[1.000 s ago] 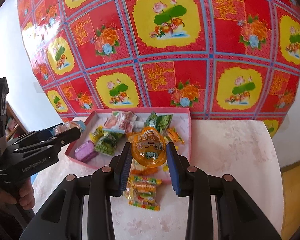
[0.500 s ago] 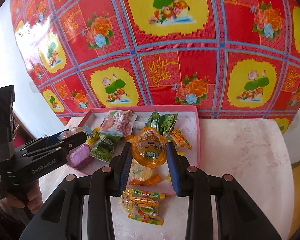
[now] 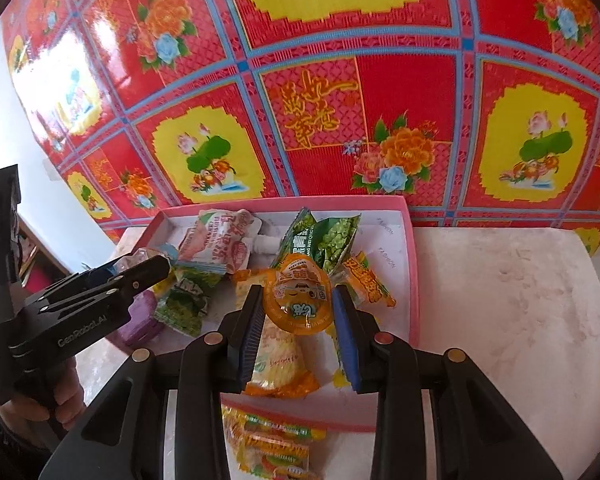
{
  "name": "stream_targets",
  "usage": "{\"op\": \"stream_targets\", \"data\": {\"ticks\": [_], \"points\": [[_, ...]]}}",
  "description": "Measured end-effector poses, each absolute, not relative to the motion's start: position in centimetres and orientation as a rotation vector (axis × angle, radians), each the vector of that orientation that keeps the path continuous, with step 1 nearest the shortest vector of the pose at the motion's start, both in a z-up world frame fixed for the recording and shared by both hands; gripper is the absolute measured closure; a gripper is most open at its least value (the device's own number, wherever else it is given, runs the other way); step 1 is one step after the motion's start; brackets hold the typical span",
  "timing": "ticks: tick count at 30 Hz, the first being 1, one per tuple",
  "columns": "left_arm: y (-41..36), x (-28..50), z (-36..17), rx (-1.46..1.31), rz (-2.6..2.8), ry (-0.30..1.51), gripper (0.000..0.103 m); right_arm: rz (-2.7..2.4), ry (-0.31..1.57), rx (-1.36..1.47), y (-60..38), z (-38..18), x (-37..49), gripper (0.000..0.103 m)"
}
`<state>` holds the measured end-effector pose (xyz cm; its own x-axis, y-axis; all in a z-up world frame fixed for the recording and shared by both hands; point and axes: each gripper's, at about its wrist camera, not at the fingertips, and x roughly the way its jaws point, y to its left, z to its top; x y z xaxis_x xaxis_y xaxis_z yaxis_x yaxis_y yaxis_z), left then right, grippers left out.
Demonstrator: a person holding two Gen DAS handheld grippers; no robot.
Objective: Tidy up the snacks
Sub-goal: 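Carry the pastry in the left tool while the right tool carries the jelly cup over the box, then open the left tool to drop the pastry while the right tool drops the jelly cup into the box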
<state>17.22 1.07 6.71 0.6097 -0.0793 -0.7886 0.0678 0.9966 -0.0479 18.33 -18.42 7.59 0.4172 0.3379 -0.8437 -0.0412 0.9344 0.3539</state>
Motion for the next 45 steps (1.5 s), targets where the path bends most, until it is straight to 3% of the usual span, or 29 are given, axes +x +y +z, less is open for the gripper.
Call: {"op": "stream_targets", "data": {"ticks": [29, 37, 45], "points": [[1.7, 19.2, 5.1, -0.052, -0.075, 0.956, 0.052, 0.25, 1.116, 0.299, -16.7, 4.7, 20.1, 0.066], [1.4, 18.6, 6.5, -0.038, -0.048, 0.963, 0.039, 0.245, 1.097, 0.312, -17.5, 5.8, 19.5, 0.058], [1.3, 17.5, 8.1, -0.041, -0.052, 0.955, 0.039, 0.238, 1.087, 0.338, -18.1, 6.9, 19.0, 0.057]]}}
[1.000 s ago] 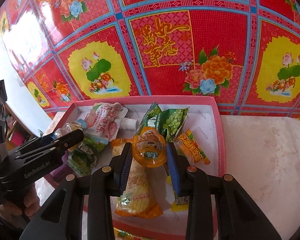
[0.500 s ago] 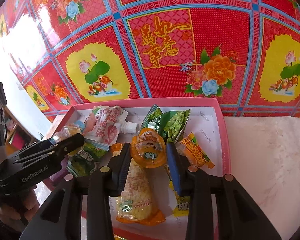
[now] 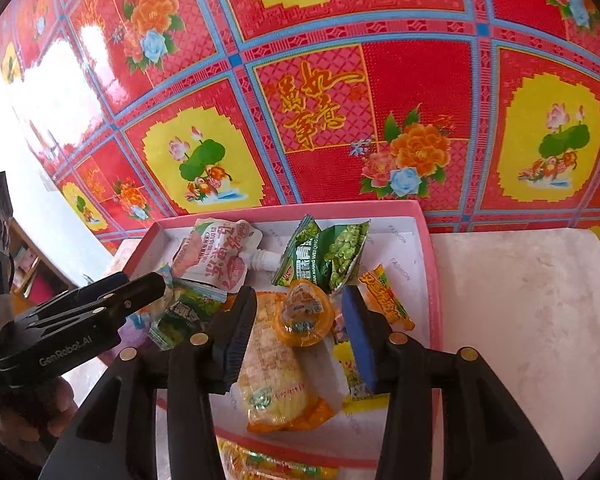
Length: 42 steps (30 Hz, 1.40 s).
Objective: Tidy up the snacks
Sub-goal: 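Open the left tool to drop the pastry while the right tool drops the jelly cup into the box, then withdraw both tools from the box toward the last candies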
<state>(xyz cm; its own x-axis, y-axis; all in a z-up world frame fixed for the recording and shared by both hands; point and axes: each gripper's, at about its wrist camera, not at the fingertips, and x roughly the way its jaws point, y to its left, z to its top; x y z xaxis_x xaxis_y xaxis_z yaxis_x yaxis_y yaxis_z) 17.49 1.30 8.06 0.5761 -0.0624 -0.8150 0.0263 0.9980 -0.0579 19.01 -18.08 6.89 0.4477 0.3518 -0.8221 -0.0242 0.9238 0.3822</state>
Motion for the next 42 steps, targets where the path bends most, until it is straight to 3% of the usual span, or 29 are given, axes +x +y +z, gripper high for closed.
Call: {"op": "stream_targets", "data": {"ticks": [21, 42], "points": [[-1.2, 12.3, 10.8, -0.032, -0.113, 0.941, 0.039, 0.208, 1.054, 0.354, -20.2, 10.7, 14.2, 0.057], [-1.5, 7.7, 8.6, -0.036, -0.113, 0.995, 0.039, 0.189, 1.122, 0.371, -21.2, 9.7, 9.9, 0.057]]}}
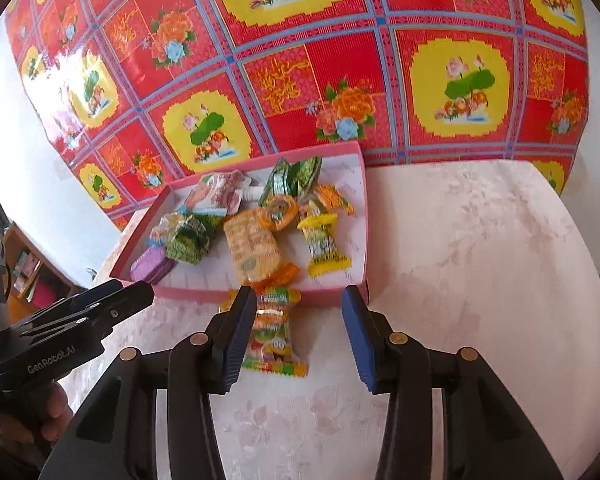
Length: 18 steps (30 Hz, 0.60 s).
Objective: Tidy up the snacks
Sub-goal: 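Withdraw both tools from the box toward the last candies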
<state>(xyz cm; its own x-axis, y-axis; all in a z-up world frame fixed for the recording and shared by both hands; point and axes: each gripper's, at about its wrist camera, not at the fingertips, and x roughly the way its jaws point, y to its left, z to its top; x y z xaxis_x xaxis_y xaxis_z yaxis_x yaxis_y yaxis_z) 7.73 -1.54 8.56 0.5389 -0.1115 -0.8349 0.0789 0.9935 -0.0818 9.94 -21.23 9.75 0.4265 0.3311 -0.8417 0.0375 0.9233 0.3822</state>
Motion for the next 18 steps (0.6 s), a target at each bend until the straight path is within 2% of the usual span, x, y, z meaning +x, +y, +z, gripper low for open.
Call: {"op": "stream_targets", "data": {"ticks": [18], "points": [[-0.6, 7.8, 7.4, -0.062, -0.119, 1.039, 0.039, 0.233, 1.202, 0.314, -18.4, 7.7, 9.9, 0.057]]}}
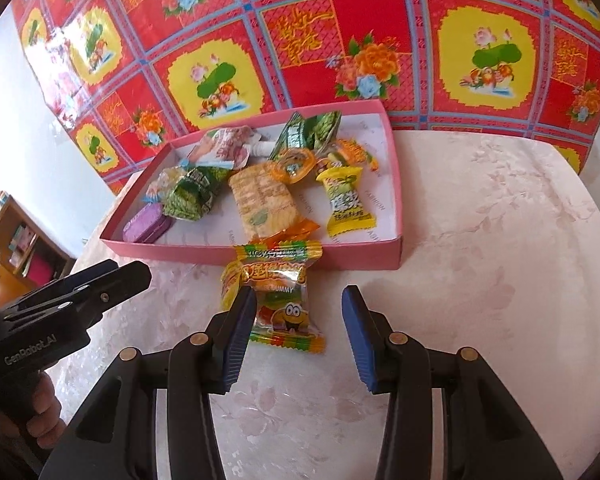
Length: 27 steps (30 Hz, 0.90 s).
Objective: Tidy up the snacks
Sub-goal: 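Withdraw both tools from the box toward the last candies, then grasp the striped candy pack with the right tool while the left tool grasps the yellow jelly cup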
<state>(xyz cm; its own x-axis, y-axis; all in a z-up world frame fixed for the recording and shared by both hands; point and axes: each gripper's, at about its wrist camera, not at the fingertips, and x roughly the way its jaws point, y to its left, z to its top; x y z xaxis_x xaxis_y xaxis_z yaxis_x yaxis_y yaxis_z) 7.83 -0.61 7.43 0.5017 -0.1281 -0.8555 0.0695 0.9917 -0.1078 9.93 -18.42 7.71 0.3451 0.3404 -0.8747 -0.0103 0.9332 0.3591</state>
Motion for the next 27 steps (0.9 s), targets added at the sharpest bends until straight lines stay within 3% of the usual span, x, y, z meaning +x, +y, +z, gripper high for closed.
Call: {"op": "stream_targets", "data": {"ticks": [6, 10, 14, 27], "points": [[-0.2, 8.1, 7.2, -0.072, -0.116, 1.048, 0.039, 0.248, 1.194, 0.319, -17.9, 7.5, 10.1, 0.058], [-0.2, 8.1, 7.0, -0.067, -0.121, 1.056, 0.039, 0.265, 1.18, 0.339, -17.8, 7.5, 10.0, 0.07], [-0.3, 8.1, 6.9, -0.064, -0.126, 1.062, 0.039, 0.265, 1.167, 0.335, -17.9, 7.6, 9.7, 0.074], [-2.4, 8.0, 6.7, -0.021, -0.159, 1.073, 0.039, 0.194, 1.144, 0.361, -21.0, 8.3, 8.3, 0.078]]}}
